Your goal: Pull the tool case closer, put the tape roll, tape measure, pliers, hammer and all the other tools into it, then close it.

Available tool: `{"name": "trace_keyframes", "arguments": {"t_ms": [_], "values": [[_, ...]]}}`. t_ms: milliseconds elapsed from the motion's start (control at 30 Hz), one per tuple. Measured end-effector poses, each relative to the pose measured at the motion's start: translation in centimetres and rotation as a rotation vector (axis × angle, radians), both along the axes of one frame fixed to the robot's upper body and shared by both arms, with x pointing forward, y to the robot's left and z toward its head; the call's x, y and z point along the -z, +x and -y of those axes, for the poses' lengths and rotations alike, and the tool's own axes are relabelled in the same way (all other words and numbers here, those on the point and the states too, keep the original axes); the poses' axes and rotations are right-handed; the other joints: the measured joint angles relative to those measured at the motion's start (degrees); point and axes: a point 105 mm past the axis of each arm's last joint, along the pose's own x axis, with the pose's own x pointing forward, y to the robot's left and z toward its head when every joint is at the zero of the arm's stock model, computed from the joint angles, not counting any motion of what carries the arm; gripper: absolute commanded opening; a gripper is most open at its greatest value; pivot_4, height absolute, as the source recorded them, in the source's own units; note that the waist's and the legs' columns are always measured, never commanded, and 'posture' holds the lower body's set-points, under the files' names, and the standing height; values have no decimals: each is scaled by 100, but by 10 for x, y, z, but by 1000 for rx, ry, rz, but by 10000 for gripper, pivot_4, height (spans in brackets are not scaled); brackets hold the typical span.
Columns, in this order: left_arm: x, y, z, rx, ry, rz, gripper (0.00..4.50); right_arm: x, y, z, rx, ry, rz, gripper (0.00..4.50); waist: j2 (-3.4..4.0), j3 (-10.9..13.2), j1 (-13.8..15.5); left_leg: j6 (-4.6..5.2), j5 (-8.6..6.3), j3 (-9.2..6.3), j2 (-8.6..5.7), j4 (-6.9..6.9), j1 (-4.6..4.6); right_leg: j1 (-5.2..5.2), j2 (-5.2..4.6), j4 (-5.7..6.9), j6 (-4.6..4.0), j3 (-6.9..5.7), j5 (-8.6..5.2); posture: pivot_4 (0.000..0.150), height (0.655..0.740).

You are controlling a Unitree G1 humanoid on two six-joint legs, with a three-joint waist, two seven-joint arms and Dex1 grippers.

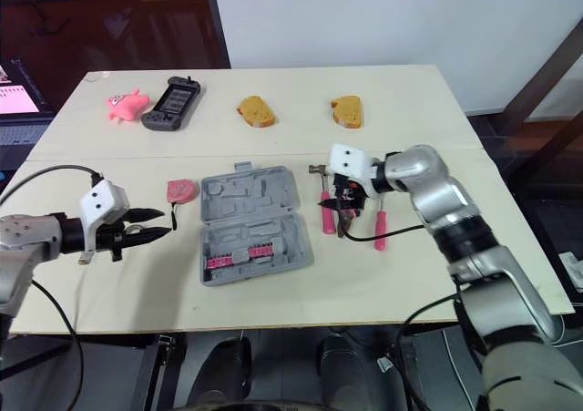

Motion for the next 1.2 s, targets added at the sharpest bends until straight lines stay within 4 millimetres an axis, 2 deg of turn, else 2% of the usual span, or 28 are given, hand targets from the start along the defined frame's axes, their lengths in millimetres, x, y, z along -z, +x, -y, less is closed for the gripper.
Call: {"name": "trace_keyframes", "arguments": {"t_ms": [33, 133, 233, 433, 533, 800, 1200], "values": [[7, 0, -1, -10, 5, -19, 0, 7, 1, -2, -6, -6, -13, 15264, 0, 0, 1, 0, 0, 0, 0, 0, -3, -2, 0, 0, 0, 0, 0, 1500, 7238], [18, 7, -1, -42, 7, -26, 0, 23, 7, -11, -23, -12, -56, 280, 1, 2, 18, 0, 0, 0, -1, 1, -5, -3, -1, 2, 1, 0, 1, 1500, 7238], [21, 16, 4, -49, 11, -3, 0, 31, 9, -26, -72, -27, -56, 280, 1, 2, 10, 0, 0, 0, 0, 3, -3, -1, 0, 5, -1, 0, 4, 1500, 7238], [35, 21, 4, -89, 2, -31, 0, 49, 16, -27, -48, -71, -70, 280, 2, 2, 11, 0, 1, -1, 0, 1, -2, -1, 0, 6, -1, -1, 4, 1500, 7238], [37, 26, 11, -76, 5, -23, 0, 55, 15, -33, -56, -72, -79, 280, 2, 2, 4, 0, 1, -1, 0, 1, -2, -1, 0, 7, -1, -1, 4, 1500, 7238], [48, 42, 31, -56, 2, -18, 0, 57, 13, -50, -83, -36, -88, 280, 3, 2, 3, -1, 1, -1, 0, 1, -1, 0, 0, 10, 0, -1, 4, 1500, 7238], [53, 44, 43, -30, -28, -62, 0, 60, 6, -43, -73, 8, -116, 280, 3, 2, 20, -1, 1, -2, -1, 2, -1, 2, 0, 11, 0, -1, 4, 1500, 7238]]}}
